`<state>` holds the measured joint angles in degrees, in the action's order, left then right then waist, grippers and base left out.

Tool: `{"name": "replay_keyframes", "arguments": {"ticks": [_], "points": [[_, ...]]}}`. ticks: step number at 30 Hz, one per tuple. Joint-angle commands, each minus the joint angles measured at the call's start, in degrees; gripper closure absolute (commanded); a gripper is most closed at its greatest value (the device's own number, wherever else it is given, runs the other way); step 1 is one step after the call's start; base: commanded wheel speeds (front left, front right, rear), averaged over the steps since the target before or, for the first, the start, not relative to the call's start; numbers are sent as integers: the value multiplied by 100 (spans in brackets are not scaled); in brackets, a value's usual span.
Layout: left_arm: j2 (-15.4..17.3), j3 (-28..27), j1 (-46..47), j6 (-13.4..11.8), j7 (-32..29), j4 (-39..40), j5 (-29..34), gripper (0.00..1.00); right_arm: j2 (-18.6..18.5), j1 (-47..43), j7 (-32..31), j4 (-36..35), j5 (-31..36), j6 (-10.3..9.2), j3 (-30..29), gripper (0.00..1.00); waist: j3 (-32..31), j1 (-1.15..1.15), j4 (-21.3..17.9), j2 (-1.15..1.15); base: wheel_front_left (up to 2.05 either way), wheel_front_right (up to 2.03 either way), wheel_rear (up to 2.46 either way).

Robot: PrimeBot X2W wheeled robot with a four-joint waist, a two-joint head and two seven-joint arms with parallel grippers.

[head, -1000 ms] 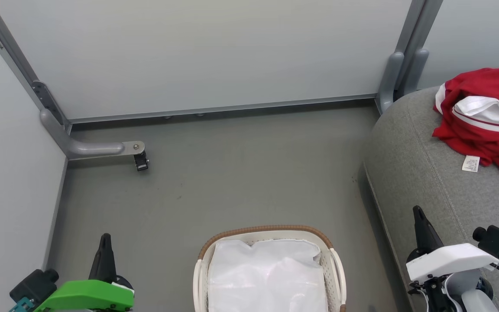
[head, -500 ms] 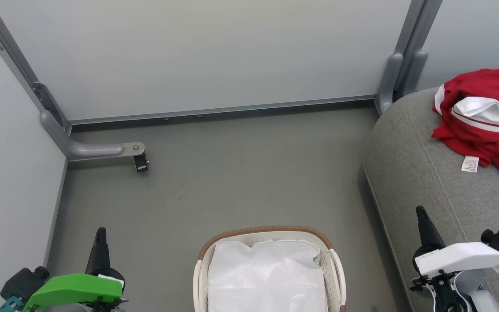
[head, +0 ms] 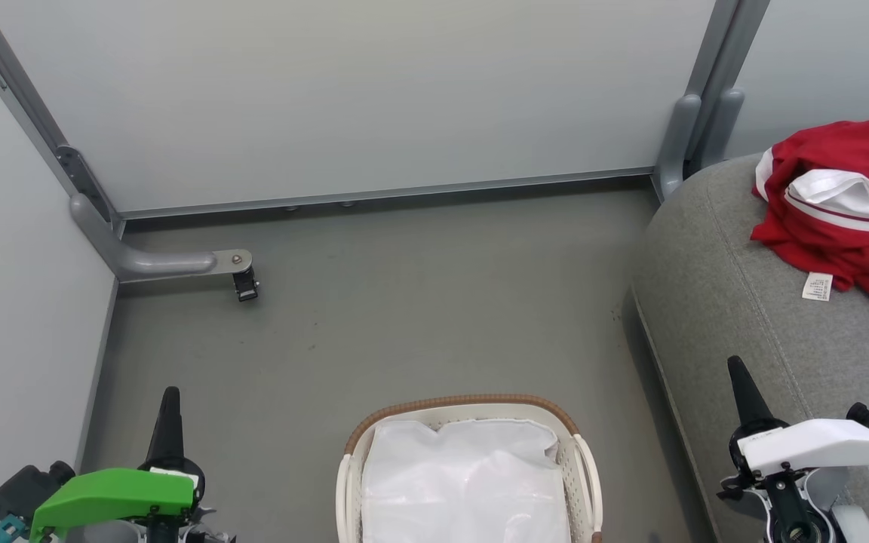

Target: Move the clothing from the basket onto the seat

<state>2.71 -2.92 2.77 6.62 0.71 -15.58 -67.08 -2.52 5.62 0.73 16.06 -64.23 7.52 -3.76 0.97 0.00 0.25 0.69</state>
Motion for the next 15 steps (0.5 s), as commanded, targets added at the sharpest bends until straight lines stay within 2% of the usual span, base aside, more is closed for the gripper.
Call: {"name": "replay_keyframes", "arguments": {"ticks": [1, 15], "points": [[22, -37, 156, 35, -39, 57, -142, 100, -33, 107, -42, -74, -168, -3, -36, 100, -2, 0, 0, -37, 0, 0, 0], [24, -140, 232, 53, -239, 81, -821, 100, -38, 112, -247, -108, -924, -3, -110, 100, -23, 0, -6, -44, 0, 0, 0]]}}
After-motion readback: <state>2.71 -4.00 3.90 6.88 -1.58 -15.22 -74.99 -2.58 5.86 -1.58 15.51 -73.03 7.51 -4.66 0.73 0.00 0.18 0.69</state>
